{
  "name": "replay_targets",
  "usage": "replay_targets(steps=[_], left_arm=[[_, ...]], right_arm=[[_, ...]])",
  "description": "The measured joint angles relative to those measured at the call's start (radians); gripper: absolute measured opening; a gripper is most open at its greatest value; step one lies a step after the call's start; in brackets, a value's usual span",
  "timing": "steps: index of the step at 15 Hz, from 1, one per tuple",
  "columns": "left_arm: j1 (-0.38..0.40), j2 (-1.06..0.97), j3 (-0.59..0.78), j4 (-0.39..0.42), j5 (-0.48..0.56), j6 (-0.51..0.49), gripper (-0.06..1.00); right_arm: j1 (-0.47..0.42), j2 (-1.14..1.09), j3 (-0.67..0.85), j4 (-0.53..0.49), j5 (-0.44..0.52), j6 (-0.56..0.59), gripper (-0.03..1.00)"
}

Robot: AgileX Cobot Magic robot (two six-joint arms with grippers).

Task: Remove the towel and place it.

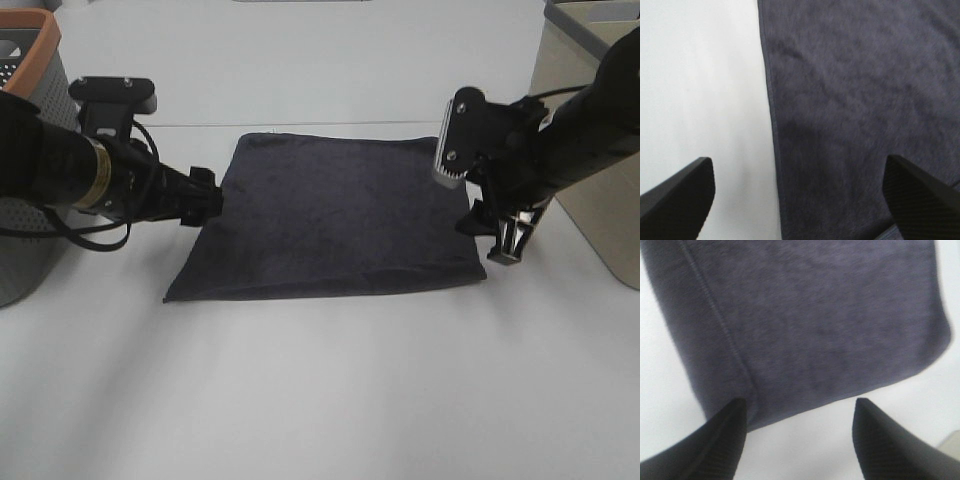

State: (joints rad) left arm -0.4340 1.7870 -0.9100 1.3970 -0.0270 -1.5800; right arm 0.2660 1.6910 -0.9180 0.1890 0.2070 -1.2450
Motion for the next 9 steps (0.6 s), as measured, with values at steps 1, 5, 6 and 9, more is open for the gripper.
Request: replay_targets(steps=[1, 5, 6, 9], left_arm=[[0.000, -0.039, -0.023, 0.008, 0.002, 0.000, 0.84], [0.000, -0.133, -0.170, 0.024, 0.104, 0.058, 0.81], [0.002, -0.151, -0.276, -0.022, 0.228, 0.219, 0.79], [0.013, -0.154, -0.498, -0.412, 0.484, 0.862, 0.79]], right_arm=[[0.000, -0.046, -0.003, -0.001, -0.045, -0.001, 0.62], [0.000, -0.202, -0.046, 0.066, -0.271, 0.066, 0.62], [-0.002, -0.265, -0.085, 0.183, -0.353, 0.124, 0.62], [-0.002, -0.301, -0.167, 0.489, -0.381, 0.144, 0.62]])
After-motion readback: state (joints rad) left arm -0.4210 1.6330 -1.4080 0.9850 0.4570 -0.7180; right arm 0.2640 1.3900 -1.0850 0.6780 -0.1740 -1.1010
